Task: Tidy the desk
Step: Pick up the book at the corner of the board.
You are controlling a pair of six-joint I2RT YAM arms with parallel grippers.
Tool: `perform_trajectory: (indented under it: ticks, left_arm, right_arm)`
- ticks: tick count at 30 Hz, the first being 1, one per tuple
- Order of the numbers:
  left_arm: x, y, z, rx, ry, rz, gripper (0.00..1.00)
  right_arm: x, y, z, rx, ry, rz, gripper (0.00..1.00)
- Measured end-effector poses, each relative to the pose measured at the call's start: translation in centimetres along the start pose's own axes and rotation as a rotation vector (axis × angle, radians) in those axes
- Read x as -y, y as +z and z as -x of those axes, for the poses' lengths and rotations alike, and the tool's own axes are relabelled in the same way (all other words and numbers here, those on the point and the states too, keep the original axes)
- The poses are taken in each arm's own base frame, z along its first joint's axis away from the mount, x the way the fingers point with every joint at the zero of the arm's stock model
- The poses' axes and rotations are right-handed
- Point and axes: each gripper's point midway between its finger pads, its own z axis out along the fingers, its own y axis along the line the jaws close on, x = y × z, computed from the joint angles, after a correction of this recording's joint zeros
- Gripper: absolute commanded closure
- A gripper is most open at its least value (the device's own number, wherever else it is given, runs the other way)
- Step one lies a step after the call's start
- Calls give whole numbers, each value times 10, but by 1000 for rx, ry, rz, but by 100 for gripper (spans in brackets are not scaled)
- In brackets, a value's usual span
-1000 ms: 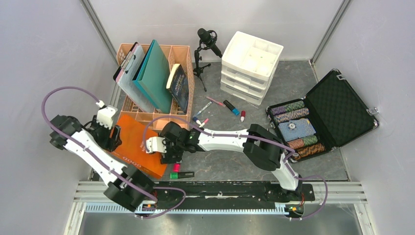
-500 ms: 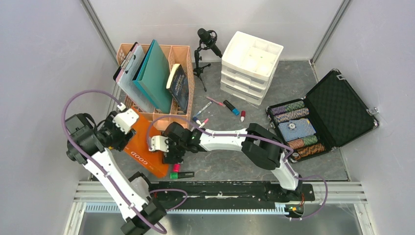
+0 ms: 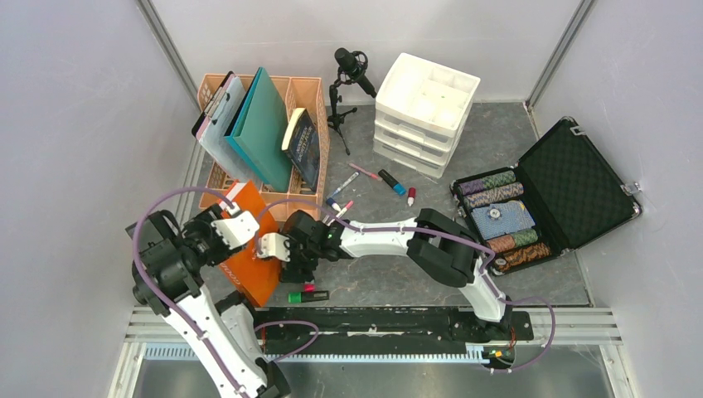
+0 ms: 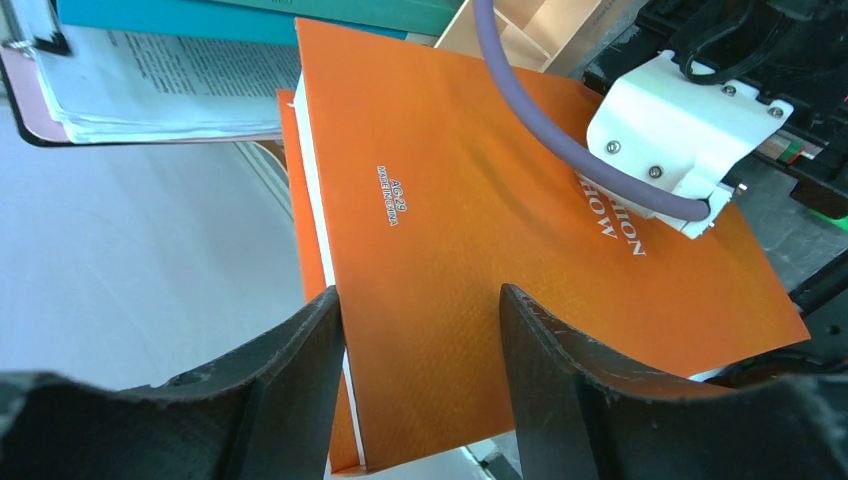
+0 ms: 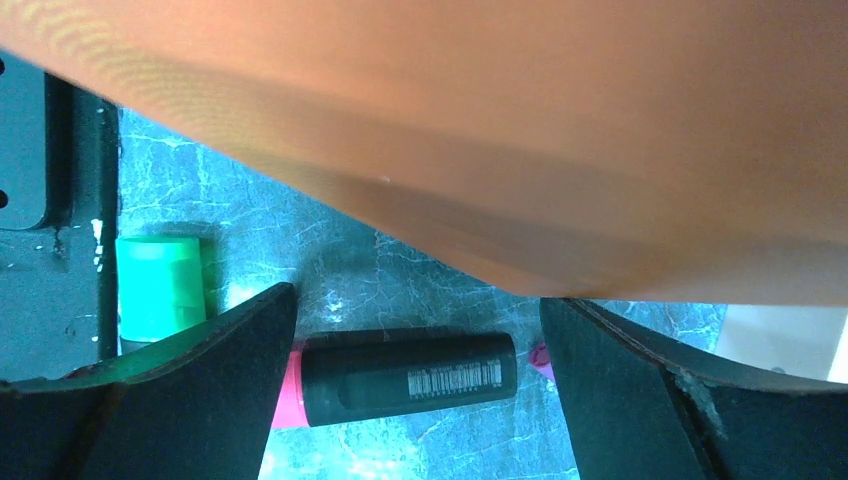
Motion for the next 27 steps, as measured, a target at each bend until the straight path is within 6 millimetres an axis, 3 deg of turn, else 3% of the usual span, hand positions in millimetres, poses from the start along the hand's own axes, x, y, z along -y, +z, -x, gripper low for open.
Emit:
perform_trajectory:
  ticks: [9,15,22,27]
  left_arm:
    - [12,-3,6,21,148,56,40]
    - [28,-2,6,31,158,37,42]
    - [35,1,9,63,164,13,43]
    - [39,0,16,92,161,-3,43]
  right_arm:
    - [2,-6,-9,27,60,73,3]
    - [18,-31,-15,60,112,93,2]
    - [59,-87,18,214,100,21,2]
    - [67,-96,37,271,73,18,2]
